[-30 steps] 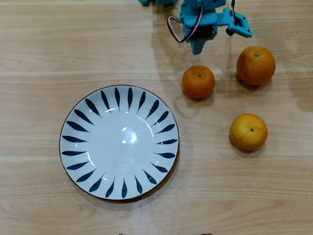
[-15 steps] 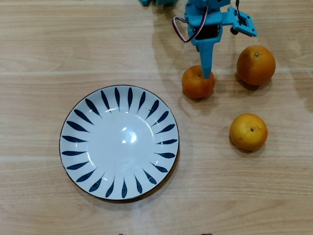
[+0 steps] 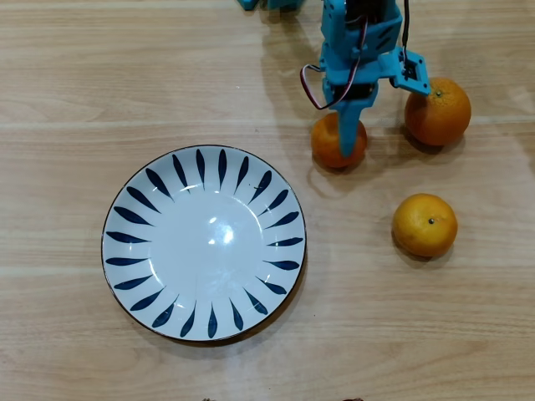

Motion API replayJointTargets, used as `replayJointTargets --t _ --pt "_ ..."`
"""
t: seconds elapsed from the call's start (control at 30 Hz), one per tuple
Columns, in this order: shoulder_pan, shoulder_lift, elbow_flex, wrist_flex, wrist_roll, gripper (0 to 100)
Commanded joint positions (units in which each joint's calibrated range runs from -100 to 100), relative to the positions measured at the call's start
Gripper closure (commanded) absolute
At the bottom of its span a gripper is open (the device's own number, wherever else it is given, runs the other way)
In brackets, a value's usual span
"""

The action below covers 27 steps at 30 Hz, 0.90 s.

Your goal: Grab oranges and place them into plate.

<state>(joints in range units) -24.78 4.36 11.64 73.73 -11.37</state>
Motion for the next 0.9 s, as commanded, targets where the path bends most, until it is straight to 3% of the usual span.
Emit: replayJointTargets --t 0.0,0.3,0.87 --pt "0.1 0.5 -3.0 -0.8 -0.7 62" --pt "0.0 1.6 -2.7 -2.4 -1.2 41" --pt "0.7 7.9 0.9 -7.9 -1.3 40"
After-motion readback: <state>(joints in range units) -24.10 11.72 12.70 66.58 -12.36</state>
